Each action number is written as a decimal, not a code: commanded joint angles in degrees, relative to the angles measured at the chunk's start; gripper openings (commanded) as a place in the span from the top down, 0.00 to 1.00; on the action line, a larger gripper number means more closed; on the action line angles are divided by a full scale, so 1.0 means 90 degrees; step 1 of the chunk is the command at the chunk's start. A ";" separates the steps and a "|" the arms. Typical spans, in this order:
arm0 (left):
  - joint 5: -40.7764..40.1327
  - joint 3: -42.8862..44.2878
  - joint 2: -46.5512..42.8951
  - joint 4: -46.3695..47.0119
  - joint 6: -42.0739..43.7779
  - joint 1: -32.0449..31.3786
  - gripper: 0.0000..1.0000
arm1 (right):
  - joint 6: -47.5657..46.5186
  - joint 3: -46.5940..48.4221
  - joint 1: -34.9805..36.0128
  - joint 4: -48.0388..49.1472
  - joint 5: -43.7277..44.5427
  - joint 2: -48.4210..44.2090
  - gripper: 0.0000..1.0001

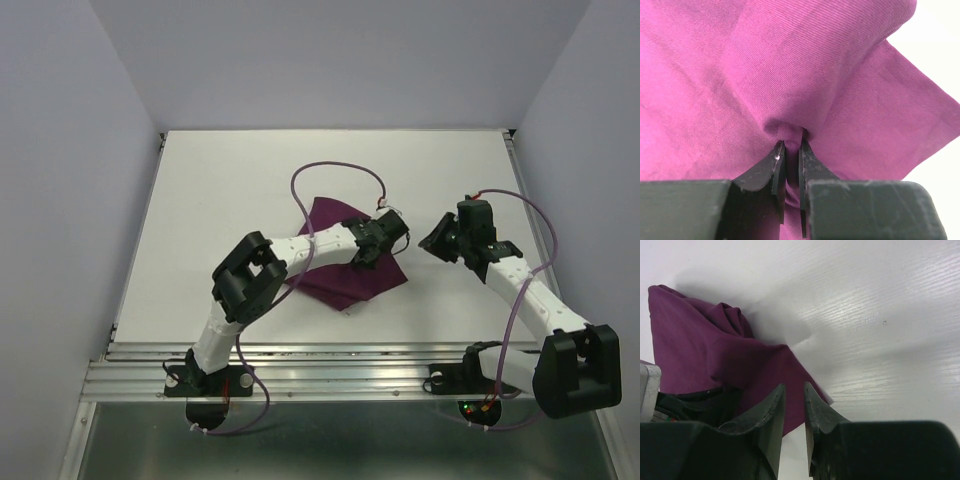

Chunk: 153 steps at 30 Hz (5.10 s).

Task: Prepare the surgical pack
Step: Pack the surgical kit at the center of the board.

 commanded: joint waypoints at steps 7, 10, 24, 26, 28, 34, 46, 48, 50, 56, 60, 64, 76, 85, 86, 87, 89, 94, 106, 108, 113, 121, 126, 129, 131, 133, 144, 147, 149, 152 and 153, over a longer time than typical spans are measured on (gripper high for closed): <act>0.1605 -0.0382 -0.1259 0.0819 -0.0083 0.0499 1.00 | 0.0580 -0.0121 0.0152 0.1145 -0.1095 -0.0117 0.74; 0.1605 -0.0265 -0.1269 0.0721 -0.0025 0.0518 1.00 | 0.0766 -0.0044 0.0619 0.1381 -0.1165 0.0166 0.75; 0.2201 0.0321 -0.1464 0.0428 -0.0034 0.0548 1.00 | 0.0757 0.0474 0.1315 0.2222 -0.0794 0.2080 0.74; 0.2230 0.0312 -0.1542 0.0467 -0.0063 0.0548 1.00 | 0.0689 0.0591 0.1315 0.2134 -0.0793 0.2333 0.74; 0.2221 0.0321 -0.1572 0.0457 -0.0083 0.0548 1.00 | 0.0650 0.0592 0.1315 0.2114 -0.0851 0.2345 0.75; 0.2250 0.0478 -0.1553 0.0448 -0.0142 0.0587 1.00 | 0.0571 0.0357 0.1315 0.1870 -0.0793 0.1672 0.74; 0.2416 0.0917 -0.1543 0.0350 -0.0249 0.0685 1.00 | 0.0991 -0.0053 0.1997 0.2251 -0.0843 0.1475 0.74; 0.2435 0.0927 -0.1552 0.0398 -0.0269 0.0675 1.00 | 0.1011 -0.0043 0.2076 0.2251 -0.0764 0.1524 0.74; 0.2504 0.0927 -0.1591 0.0428 -0.0269 0.0685 1.00 | 0.1030 -0.0053 0.2136 0.2280 -0.0744 0.1573 0.74; 0.2543 0.0985 -0.1621 0.0428 -0.0249 0.0685 1.00 | 0.0865 0.0064 0.2194 0.1873 -0.0491 0.1622 0.74; 0.2484 0.0985 -0.1650 0.0389 -0.0259 0.0694 1.00 | 0.0728 0.0201 0.2194 0.1373 0.0210 0.1300 0.74; 0.2494 0.0927 -0.1679 0.0418 -0.0308 0.0723 1.00 | 0.0737 0.0114 0.2194 0.1128 0.0554 0.0929 0.73; 0.2601 0.0771 -0.1767 0.0506 -0.0366 0.0772 1.00 | 0.0698 -0.0111 0.1726 0.1020 0.0311 0.0587 0.73; 0.2679 0.0605 -0.1767 0.0584 -0.0337 0.0821 1.00 | 0.0786 -0.0131 0.1726 0.0972 0.0291 0.0167 0.73; 0.2689 0.0605 -0.1767 0.0574 -0.0347 0.0821 1.00 | 0.0757 -0.0112 0.1726 0.0914 0.0310 0.0119 0.73; 0.2689 0.0614 -0.1767 0.0584 -0.0356 0.0821 1.00 | 0.0718 -0.0082 0.1726 0.0865 0.0349 0.0079 0.73; 0.2709 0.0624 -0.1806 0.0604 -0.0366 0.0821 1.00 | 0.0679 -0.0014 0.1726 0.0738 0.0466 0.0098 0.73; 0.2631 0.0644 -0.1884 0.0575 -0.0366 0.0831 1.00 | 0.0669 -0.0063 0.1726 0.0737 0.0447 0.0323 0.73; 0.2680 0.0673 -0.1884 0.0584 -0.0425 0.0851 1.00 | 0.0805 -0.0453 0.1726 0.1147 0.0262 0.0743 0.73; 0.2679 0.0663 -0.1914 0.0574 -0.0425 0.0851 1.00 | 0.0815 -0.0463 0.1726 0.1284 0.0213 0.0889 0.74; 0.2709 0.0644 -0.1972 0.0594 -0.0435 0.0851 1.00 | 0.0845 -0.0375 0.1726 0.1615 0.0067 0.1192 0.74; 0.2777 0.0624 -0.2011 0.0633 -0.0464 0.0851 1.00 | 0.0942 -0.0063 0.1726 0.2026 -0.0158 0.1816 0.74; 0.2777 0.0595 -0.2031 0.0643 -0.0474 0.0851 1.00 | 0.1040 0.0074 0.1726 0.2591 -0.0314 0.2168 0.74; 0.2738 0.0576 -0.2031 0.0643 -0.0484 0.0860 1.00 | 0.1137 0.0104 0.1726 0.2846 -0.0480 0.2296 0.74; 0.2670 0.0546 -0.2040 0.0633 -0.0493 0.0870 1.00 | 0.1157 0.0045 0.1726 0.2876 -0.0452 0.2238 0.74; 0.2670 0.0507 -0.2060 0.0643 -0.0493 0.0899 1.00 | 0.1148 -0.0081 0.1726 0.2827 -0.0258 0.1995 0.74; 0.2807 0.0439 -0.1992 0.0721 -0.0522 0.0948 1.00 | 0.1089 -0.0404 0.1325 0.2388 -0.0051 0.0811 0.74; 0.2758 0.0429 -0.2031 0.0701 -0.0523 0.0958 1.00 | 0.1099 -0.0385 0.1267 0.2349 -0.0041 0.0899 0.74; 0.2709 0.0419 -0.2050 0.0672 -0.0523 0.0968 1.00 | 0.1128 -0.0404 0.1267 0.2358 -0.0099 0.0967 0.74; 0.2670 0.0351 -0.2148 0.0701 -0.0571 0.0987 1.00 | 0.1186 -0.0395 0.1267 0.2417 -0.0207 0.1172 0.74; 0.2679 0.0283 -0.2206 0.0730 -0.0591 0.0997 1.00 | 0.1206 -0.0404 0.1267 0.2514 -0.0227 0.1211 0.74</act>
